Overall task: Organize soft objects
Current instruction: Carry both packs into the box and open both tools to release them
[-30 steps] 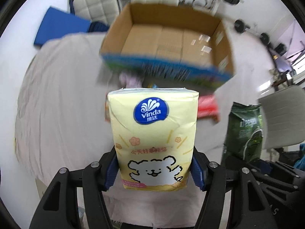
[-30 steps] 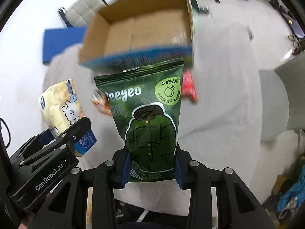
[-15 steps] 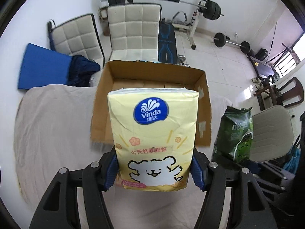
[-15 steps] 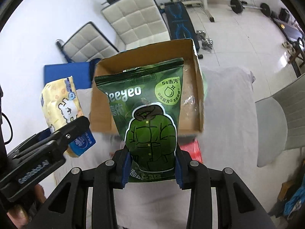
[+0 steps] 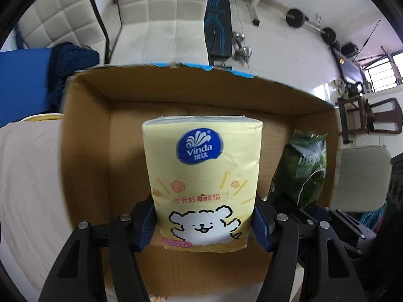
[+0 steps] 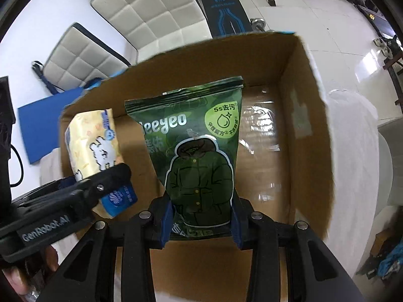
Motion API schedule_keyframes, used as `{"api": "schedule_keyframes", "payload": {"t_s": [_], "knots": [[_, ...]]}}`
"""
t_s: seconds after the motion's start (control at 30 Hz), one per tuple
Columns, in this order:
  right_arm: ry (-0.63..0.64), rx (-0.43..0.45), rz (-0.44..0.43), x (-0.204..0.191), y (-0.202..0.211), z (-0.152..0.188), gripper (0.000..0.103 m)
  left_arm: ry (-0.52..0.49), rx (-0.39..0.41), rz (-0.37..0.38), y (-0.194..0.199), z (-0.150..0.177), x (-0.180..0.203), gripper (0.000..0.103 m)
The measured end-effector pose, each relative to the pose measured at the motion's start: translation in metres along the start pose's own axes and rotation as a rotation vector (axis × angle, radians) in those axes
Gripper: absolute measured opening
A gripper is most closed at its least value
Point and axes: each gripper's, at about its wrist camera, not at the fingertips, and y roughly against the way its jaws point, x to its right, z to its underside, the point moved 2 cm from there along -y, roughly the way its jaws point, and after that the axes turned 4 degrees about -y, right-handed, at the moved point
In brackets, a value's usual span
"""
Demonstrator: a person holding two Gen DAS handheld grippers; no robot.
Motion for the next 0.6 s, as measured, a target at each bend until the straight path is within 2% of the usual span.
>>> {"api": "schedule_keyframes", "payload": {"t_s": [0.23,0.43,0.5,0.57,0.6], "knots": [[0.018,-0.030,0.072,0.004,-0.048,-0.037,0.040,-0.028,-0.065,0.023,-0.040,-0.025,0.003,0.061],[0.030,-0.042,0.098,-0.005,-0.057,-0.044,0.040,-0.036,-0.085,0.019,-0.048,-0.027,0.008,0.062],[0.035,-0.047,0.104,-0.014,-0.048,-0.036,0.040,-0.045,-0.091,0.012,-0.051,-0.028,0.008,0.062],[0.037,-0.051,0.120,-0.015,-0.047,-0.034,0.041,-0.052,-0.090,-0.004,-0.048,-0.028,0.010,0.062],[0.038,-0.053,0.128,-0.017,-0.047,-0.035,0.047,-0.054,-0.093,-0.011,-0.049,-0.028,0.011,0.062]]}}
